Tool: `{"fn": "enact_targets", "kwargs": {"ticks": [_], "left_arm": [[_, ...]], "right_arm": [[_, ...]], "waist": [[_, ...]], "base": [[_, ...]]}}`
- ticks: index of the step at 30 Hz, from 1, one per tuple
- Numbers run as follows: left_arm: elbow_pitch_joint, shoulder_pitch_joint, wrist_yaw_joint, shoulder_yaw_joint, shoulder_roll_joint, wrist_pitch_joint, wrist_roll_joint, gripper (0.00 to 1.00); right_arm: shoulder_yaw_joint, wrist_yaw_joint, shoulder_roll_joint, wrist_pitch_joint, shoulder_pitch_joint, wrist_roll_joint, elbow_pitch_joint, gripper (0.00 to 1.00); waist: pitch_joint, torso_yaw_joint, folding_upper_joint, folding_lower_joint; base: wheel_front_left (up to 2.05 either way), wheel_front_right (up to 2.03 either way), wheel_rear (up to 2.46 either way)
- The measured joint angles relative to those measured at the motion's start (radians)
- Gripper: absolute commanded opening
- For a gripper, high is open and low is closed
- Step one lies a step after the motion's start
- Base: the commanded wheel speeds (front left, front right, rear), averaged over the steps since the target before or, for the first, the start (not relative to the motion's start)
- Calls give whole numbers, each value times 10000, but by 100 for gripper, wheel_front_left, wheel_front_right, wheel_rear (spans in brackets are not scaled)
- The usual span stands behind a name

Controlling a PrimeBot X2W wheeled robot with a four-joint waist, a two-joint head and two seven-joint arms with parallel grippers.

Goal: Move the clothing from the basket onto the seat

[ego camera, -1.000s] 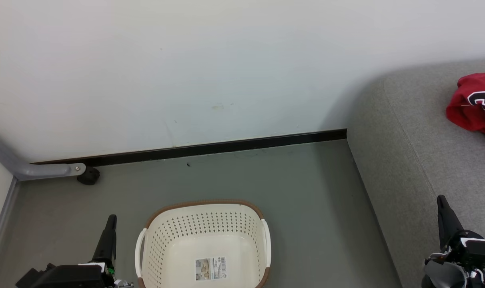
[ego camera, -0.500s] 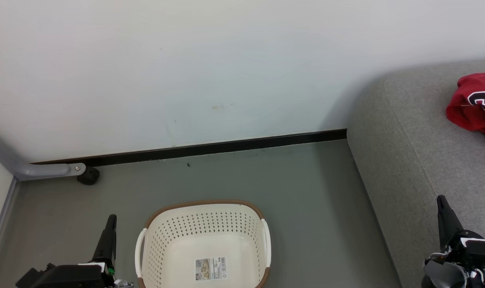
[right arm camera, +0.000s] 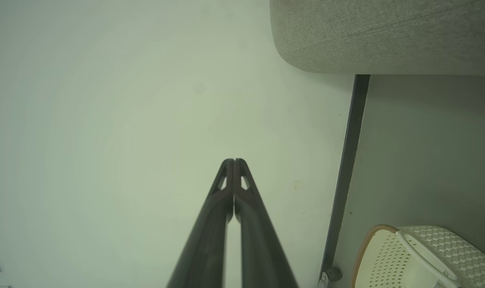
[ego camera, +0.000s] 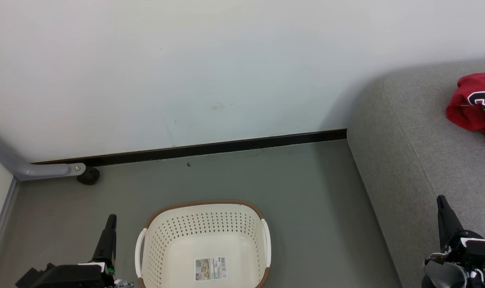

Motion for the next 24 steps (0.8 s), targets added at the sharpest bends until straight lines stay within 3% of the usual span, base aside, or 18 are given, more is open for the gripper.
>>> {"fn": "enact_targets", "kwargs": {"ticks": [24], "left_arm": [[-12, 0, 0, 0, 0, 0, 0, 0]], "right_arm": [[0, 0, 0, 0, 0, 0, 0, 0]], "waist": [[0, 0, 0, 0]], "base": [[0, 0, 0]]}}
